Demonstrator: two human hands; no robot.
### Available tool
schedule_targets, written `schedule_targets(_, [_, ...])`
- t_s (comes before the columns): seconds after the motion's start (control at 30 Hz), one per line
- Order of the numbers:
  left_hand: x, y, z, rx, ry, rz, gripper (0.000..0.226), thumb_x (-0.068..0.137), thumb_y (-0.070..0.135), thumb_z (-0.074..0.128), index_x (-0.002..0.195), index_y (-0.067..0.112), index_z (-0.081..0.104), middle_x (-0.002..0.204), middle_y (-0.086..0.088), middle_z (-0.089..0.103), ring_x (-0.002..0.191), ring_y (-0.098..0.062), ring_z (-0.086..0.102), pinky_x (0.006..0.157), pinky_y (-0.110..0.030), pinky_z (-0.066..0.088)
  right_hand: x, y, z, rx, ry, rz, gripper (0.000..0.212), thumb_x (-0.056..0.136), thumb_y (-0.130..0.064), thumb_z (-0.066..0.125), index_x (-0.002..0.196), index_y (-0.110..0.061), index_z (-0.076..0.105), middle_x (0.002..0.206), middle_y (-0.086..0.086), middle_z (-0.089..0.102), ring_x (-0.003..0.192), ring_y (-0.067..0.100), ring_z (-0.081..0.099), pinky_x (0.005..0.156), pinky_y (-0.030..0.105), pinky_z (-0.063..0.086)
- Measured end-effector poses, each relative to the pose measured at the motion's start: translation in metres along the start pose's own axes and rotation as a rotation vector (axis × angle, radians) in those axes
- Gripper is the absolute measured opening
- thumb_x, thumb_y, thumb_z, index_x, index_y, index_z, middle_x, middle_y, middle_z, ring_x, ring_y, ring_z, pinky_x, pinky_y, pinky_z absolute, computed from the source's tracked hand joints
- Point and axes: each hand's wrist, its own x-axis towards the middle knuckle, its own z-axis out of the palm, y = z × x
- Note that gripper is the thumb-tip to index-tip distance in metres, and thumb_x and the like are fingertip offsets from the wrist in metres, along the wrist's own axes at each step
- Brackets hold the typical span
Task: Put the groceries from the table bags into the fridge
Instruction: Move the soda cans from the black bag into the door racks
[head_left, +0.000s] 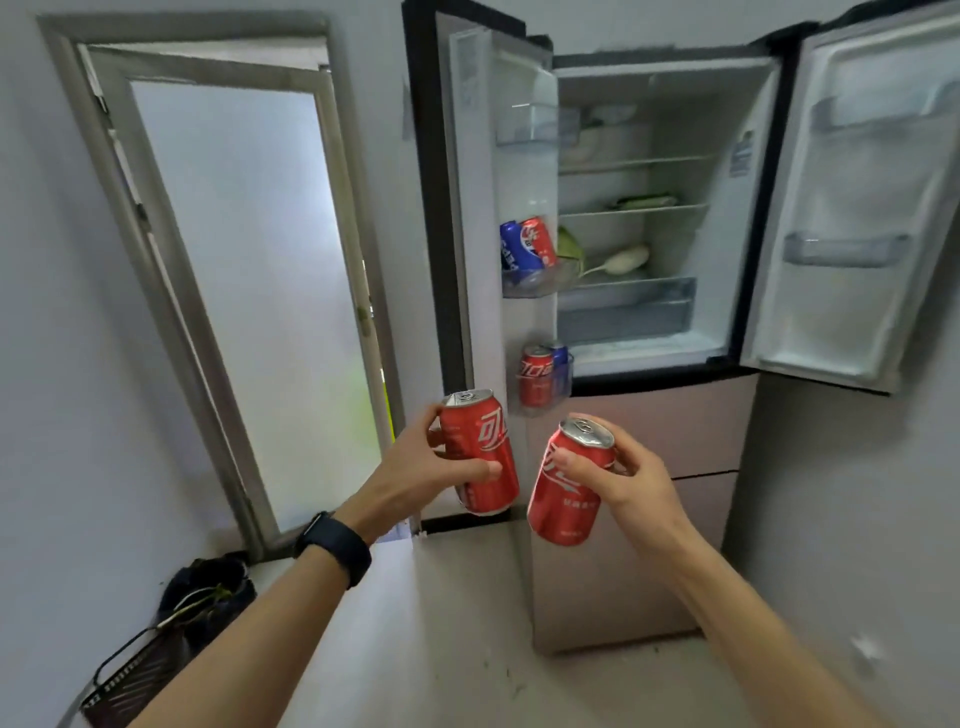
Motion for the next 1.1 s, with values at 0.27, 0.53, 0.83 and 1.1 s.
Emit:
schedule_targets(0.27, [0.12, 0.046, 0.02, 0.076, 0.017, 0.171, 0.077, 0.074, 0.029, 0.086, 0.137, 0.028, 0.041, 0.121, 0.013, 0.054, 0.098, -0.002, 0.058, 0.074, -0.016, 0.051, 0.112, -0.031, -0.048, -0.09, 0.116, -0.16, 0.04, 0.074, -0.035, 0.08, 0.111, -0.039, 0.065, 0.104, -0.017, 0.069, 0.089, -0.011, 0.064, 0.064, 0.008, 0.05])
schedule_targets(0.53, [0.222, 0.095, 0.01, 0.111, 0.194, 0.396, 0.081, 0.062, 0.054, 0.082, 0.129, 0.038, 0.04, 0.116, 0.023, 0.055, 0.1, -0.002, 0.063, 0.08, -0.022, 0.057, 0.221, -0.072, -0.067, -0.102, 0.221, -0.345, 0.07, 0.068, -0.05, 0.08, 0.131, -0.031, 0.056, 0.12, -0.012, 0.063, 0.107, 0.0, 0.061, 0.072, 0.016, 0.055])
schedule_targets(0.83, [0.303, 0.191, -0.006, 0.233, 0.448, 0.76, 0.074, 0.072, 0.051, 0.077, 0.135, 0.042, 0.038, 0.118, 0.033, 0.047, 0.099, 0.024, 0.053, 0.069, -0.005, 0.051, 0.341, -0.144, -0.087, 0.01, 0.243, -0.572, 0.06, 0.08, -0.047, 0.076, 0.131, -0.028, 0.052, 0.117, -0.012, 0.06, 0.098, -0.006, 0.063, 0.07, 0.013, 0.054])
schedule_targets(1.1, [0.36, 0.293, -0.018, 0.446, 0.827, 0.825, 0.083, 0.073, 0.06, 0.081, 0.141, 0.031, 0.043, 0.113, 0.015, 0.059, 0.101, -0.005, 0.062, 0.089, -0.032, 0.057, 0.452, -0.238, -0.093, 0.2, 0.29, -0.764, 0.06, 0.088, -0.052, 0.068, 0.133, -0.021, 0.044, 0.121, -0.004, 0.057, 0.106, 0.007, 0.06, 0.092, 0.03, 0.055])
